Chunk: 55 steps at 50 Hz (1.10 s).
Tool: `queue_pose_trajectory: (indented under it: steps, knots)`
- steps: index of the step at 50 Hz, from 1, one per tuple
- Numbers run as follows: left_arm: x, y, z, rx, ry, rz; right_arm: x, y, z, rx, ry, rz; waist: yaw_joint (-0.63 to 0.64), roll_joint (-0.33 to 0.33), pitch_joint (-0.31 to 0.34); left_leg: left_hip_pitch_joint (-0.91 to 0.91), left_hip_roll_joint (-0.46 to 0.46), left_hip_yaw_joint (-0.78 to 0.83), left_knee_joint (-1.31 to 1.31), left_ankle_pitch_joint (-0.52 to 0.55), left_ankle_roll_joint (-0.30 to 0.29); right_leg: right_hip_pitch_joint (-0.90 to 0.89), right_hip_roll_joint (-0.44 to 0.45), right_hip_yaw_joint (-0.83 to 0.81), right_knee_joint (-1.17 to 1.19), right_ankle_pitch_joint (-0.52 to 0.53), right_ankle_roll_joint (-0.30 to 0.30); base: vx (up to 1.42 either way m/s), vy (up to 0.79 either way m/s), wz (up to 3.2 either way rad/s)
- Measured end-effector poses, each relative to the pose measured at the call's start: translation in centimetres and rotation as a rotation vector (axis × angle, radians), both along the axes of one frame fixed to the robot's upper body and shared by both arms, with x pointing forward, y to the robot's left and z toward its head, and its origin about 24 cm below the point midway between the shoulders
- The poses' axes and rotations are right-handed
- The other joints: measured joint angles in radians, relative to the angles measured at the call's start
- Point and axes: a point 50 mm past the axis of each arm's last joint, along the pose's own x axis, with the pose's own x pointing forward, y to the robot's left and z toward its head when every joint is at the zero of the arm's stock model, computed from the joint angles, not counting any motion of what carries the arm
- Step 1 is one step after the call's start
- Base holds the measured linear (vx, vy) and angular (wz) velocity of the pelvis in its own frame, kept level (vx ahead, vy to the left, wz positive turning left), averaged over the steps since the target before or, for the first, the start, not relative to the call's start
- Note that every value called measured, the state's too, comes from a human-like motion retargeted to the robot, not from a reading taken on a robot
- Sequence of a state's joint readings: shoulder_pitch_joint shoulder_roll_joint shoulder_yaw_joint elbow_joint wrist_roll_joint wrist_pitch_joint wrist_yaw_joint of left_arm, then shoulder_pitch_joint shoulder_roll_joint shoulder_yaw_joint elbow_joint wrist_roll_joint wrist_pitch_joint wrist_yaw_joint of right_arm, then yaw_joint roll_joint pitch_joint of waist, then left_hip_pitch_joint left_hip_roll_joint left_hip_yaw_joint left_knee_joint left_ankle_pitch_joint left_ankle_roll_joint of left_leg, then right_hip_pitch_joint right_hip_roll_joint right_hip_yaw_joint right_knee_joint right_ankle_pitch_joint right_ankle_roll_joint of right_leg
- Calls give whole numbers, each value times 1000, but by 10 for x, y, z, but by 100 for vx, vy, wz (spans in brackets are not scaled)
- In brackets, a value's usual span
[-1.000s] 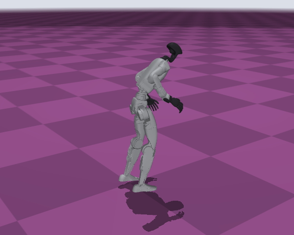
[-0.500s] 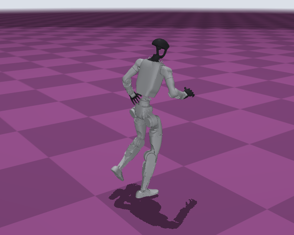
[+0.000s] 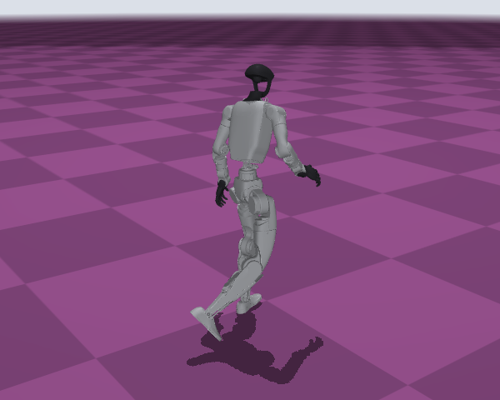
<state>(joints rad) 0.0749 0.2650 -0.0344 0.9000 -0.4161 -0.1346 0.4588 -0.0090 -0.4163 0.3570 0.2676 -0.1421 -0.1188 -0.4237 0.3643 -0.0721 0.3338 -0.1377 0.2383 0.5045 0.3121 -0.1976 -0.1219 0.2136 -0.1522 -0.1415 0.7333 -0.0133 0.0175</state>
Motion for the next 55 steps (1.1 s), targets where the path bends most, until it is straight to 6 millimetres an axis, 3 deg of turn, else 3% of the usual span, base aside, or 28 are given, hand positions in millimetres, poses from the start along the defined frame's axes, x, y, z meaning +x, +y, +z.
queue_pose_trajectory:
  steps: [2, 5, 8, 11, 14, 17, 20, 23, 25, 28, 30, 33, 35, 37, 38, 39, 42, 45, 47, 50, 55]
  knots:
    - [38, -2, 12, 33, -43, -85, -28, -11, -34, 61, 162, -90, -67, 2, -8, 27, -20, -46, 9, -23, -12, -105, 14, -3, 173, -48, -11, 71, 29, 115]
    - [97, -6, 41, 72, -156, -203, -69, -28, -69, 159, 349, -229, -183, 17, -29, 68, -40, -124, -3, -42, -44, -242, 58, -22, 282, -147, -20, 69, 21, 126]
    - [153, -11, 86, 120, -302, -309, -97, -45, -90, 221, 496, -327, -295, 23, -43, 122, -71, -169, -47, -55, -48, -358, 49, -89, 239, -208, -35, 66, 11, 111]
    - [200, -18, 142, 194, -483, -408, -115, -56, -105, 280, 603, -400, -396, 22, -37, 170, -90, -217, -59, -83, -58, -425, 27, -179, 59, -237, -32, 64, 3, 100]
    - [234, -29, 203, 283, -664, -498, -124, -59, -115, 354, 669, -477, -474, -4, -8, 217, -132, -262, -57, -119, -47, -451, 3, -234, -237, -205, 9, 62, -3, 98]
    - [255, -44, 259, 362, -824, -574, -126, -56, -124, 424, 702, -549, -524, -50, 37, 275, -195, -306, -45, -162, -33, -448, -28, -254, -587, -118, 97, 65, -10, 93]
    - [263, -59, 295, 442, -927, -631, -123, -49, -128, 455, 712, -582, -537, -72, 85, 355, -221, -335, -49, -197, -43, -445, -49, -296, -817, -84, 208, 72, -17, 63]
    - [260, -66, 290, 523, -914, -680, -129, -46, -128, 441, 709, -574, -533, -59, 78, 418, -214, -348, -62, -195, -39, -454, -69, -364, -821, -119, 240, 76, -22, 40]
    - [257, -76, 292, 663, -900, -708, -109, -51, -119, 412, 640, -559, -529, -43, 99, 432, -212, -352, -21, -191, -19, -429, -78, -386, -821, -77, 218, 79, -26, 37]
    - [252, -88, 271, 826, -785, -837, -91, -57, -107, 367, 559, -518, -542, -34, 120, 410, -199, -355, 165, -124, 26, -351, -96, -369, -818, 15, 171, 78, -30, 50]
    - [249, -98, 251, 910, -680, -960, -80, -61, -96, 330, 502, -461, -557, -30, 132, 343, -167, -337, 376, -18, 48, -345, -127, -348, -700, -16, 177, 70, -32, 38]
    - [253, -106, 242, 1078, -553, -1055, -41, -65, -64, 280, 352, -347, -593, 25, 153, 109, -45, -303, 756, 89, 88, -359, -82, -328, -614, -77, 81, 56, -30, -4]
    - [257, -110, 235, 1176, -482, -1082, -21, -64, -38, 256, 233, -282, -595, 25, 159, -18, -15, -266, 901, 80, 101, -433, -96, -282, -458, -137, 121, 48, -25, -76]
    - [262, -107, 236, 1281, -430, -1059, -2, -57, -9, 262, 95, -226, -591, 17, 174, -127, -23, -233, 944, 45, 110, -462, -76, -216, -443, -138, 112, 40, -17, -123]
    - [265, -103, 237, 1334, -403, -1037, 5, -52, 6, 275, 25, -198, -591, 19, 183, -178, -30, -219, 934, 34, 114, -441, -47, -186, -515, -119, 66, 35, -11, -147]
    - [267, -99, 238, 1377, -381, -1013, 9, -47, 21, 292, -40, -168, -587, 12, 186, -222, -40, -198, 903, 20, 115, -450, -33, -150, -535, -111, 60, 34, -7, -163]
    - [271, -82, 245, 1503, -314, -934, 12, -27, 59, 352, -209, -61, -580, -27, 186, -323, -75, -129, 708, -14, 112, -513, -18, -48, -524, -113, 111, 35, 0, -164]
    - [268, -53, 250, 1664, -227, -861, 4, -11, 83, 379, -313, 49, -607, -55, 186, -373, -90, -102, 392, 20, 97, -537, 20, 26, -560, -117, 152, 36, 8, -153]
    - [263, -31, 252, 1779, -163, -828, -4, -5, 85, 368, -334, 90, -626, -61, 186, -380, -78, -126, 145, 79, 78, -530, 69, 77, -616, -107, 152, 37, 14, -173]
    - [250, 5, 253, 1901, -56, -799, -20, -4, 73, 315, -309, 93, -633, -73, 186, -383, -28, -225, -168, 153, 12, -512, 153, 178, -692, -90, 133, 38, 22, -217]
    - [232, 58, 276, 1942, 22, -640, -45, -19, 35, 236, -196, -58, -602, -141, 186, -434, 23, -468, -326, 197, -117, -557, 221, 389, -728, -83, 97, 30, 36, -243]
